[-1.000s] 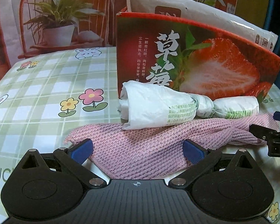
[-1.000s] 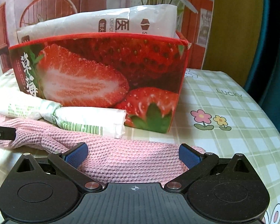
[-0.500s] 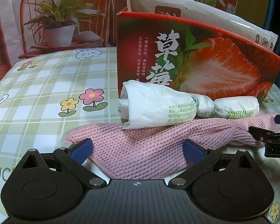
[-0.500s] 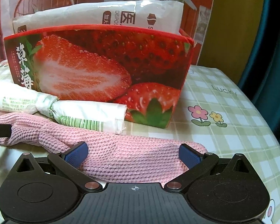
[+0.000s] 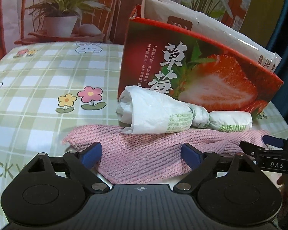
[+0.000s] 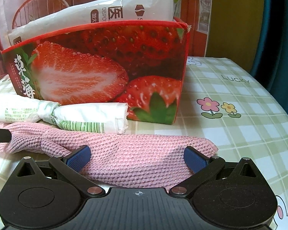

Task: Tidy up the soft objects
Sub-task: 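Close the left tool on the pink knit cloth while the right tool grips it too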

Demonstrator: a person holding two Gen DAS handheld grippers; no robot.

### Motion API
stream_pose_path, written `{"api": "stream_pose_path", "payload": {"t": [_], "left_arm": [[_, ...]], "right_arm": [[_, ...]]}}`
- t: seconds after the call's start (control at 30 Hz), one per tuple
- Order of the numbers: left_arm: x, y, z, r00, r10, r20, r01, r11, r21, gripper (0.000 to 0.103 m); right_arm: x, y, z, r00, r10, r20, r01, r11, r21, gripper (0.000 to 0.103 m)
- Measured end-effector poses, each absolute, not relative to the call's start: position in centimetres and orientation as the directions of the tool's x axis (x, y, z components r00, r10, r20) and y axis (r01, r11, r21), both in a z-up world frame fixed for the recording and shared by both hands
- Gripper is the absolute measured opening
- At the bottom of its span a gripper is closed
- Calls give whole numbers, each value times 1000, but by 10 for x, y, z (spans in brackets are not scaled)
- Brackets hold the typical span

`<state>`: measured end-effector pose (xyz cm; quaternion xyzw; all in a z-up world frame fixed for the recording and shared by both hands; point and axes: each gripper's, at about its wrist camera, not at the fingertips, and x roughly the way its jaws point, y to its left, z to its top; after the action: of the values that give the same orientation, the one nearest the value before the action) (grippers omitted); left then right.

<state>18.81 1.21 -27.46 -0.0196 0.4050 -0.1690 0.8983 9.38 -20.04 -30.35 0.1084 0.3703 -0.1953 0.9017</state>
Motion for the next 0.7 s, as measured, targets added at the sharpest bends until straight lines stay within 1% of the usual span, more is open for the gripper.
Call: {"api": "stream_pose_path", "payload": {"t": [0.07,0.13,0.17,0.23,0.27,0.33,0.37,0.43,0.47,0.53,0.7], "left_arm": [[188,8,-276,617,-320,-719,298,941,-162,89],[186,4,-276,618,-326,-715,326,934,-144,79],[185,2,-276,617,-328,-715,339,931,-135,77],[182,1,-277,615,-342,-711,360,923,-134,66],[181,2,-277,613,-350,-709,366,920,-138,63],[178,3,-277,608,-360,-708,374,916,-145,51],[178,2,-277,606,-363,-708,377,915,-146,49],[176,2,-277,599,-374,-708,381,911,-159,40],[174,4,-277,596,-380,-707,382,909,-166,38],[170,4,-278,594,-387,-705,386,906,-173,36],[156,5,-279,605,-393,-692,400,902,-163,36]], "right_arm": [[94,-201,-304,649,-271,-711,431,901,51,103],[94,-202,-304,651,-263,-712,424,904,54,103],[94,-201,-304,652,-261,-712,422,905,56,103],[93,-200,-303,655,-254,-712,413,909,57,102],[92,-199,-303,656,-251,-711,409,911,57,101],[91,-198,-302,662,-241,-710,398,916,60,95],[90,-197,-301,666,-235,-708,390,919,61,93],[88,-194,-299,674,-217,-706,368,928,66,82],[87,-193,-298,678,-207,-705,357,932,69,79],[85,-190,-297,684,-188,-705,334,940,73,70],[79,-182,-295,684,-153,-713,271,961,54,59]]}}
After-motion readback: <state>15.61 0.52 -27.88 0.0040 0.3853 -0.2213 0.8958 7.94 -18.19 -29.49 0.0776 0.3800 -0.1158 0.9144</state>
